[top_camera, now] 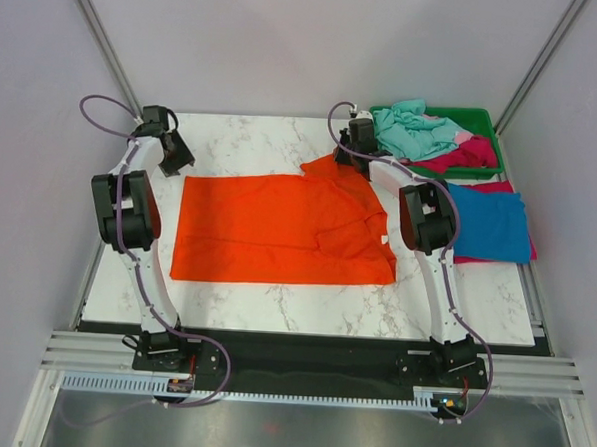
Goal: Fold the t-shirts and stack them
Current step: Fold the tshirt
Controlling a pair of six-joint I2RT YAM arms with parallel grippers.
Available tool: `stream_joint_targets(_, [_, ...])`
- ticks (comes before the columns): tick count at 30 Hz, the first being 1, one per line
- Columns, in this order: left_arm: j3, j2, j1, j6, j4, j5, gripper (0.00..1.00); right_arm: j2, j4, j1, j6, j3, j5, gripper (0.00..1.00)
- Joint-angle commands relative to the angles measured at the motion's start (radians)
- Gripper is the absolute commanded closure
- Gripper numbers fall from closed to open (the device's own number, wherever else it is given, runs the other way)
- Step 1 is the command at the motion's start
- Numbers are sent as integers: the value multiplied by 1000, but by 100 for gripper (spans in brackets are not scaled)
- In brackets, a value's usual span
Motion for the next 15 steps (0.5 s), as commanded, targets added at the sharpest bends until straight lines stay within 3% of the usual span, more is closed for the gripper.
stream_joint_targets(1, [70,52,36,60,34,112,44,2,-65,-1,35,-34,-87,100])
stream_joint_targets(15, [-4,83,29,48,91,169,48,30,-64,-23,69,-23,-129,100])
